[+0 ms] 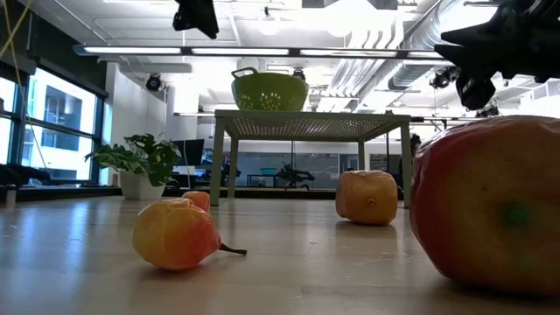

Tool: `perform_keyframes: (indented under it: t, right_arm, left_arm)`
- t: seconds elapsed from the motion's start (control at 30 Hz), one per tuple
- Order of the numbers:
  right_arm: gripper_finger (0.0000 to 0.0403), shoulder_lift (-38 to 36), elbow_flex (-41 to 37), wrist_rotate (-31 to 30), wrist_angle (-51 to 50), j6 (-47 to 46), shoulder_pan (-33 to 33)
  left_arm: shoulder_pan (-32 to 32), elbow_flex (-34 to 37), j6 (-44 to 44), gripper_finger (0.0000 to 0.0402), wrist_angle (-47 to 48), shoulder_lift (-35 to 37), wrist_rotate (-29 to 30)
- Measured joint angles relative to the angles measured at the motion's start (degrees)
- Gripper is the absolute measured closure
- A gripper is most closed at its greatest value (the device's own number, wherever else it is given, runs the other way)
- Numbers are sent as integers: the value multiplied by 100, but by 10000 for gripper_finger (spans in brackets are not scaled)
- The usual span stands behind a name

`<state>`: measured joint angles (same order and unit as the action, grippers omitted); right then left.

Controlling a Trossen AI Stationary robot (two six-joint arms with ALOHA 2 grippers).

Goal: Pick & Place Fruit
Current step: Put the top orange pear into the green strainer bowl on the shelf

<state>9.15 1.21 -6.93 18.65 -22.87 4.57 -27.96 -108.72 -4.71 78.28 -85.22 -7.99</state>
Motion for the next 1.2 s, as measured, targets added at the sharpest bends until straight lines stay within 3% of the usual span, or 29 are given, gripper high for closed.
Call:
perform_keyframes:
  t: [0.43,0.8,1.2]
  right_arm:
    - [336,730,26,-512,963,613,606]
    - [337,1339,527,-515,773,651,796]
    - [337,2425,1741,-490,-753,618,794]
  left_arm:
    - [798,2404,-322,327,-1568,1209,6]
    - [1650,3934,-769,327,-2794,1954,21]
    - [2821,4960,-1109,327,-3548,1949,556]
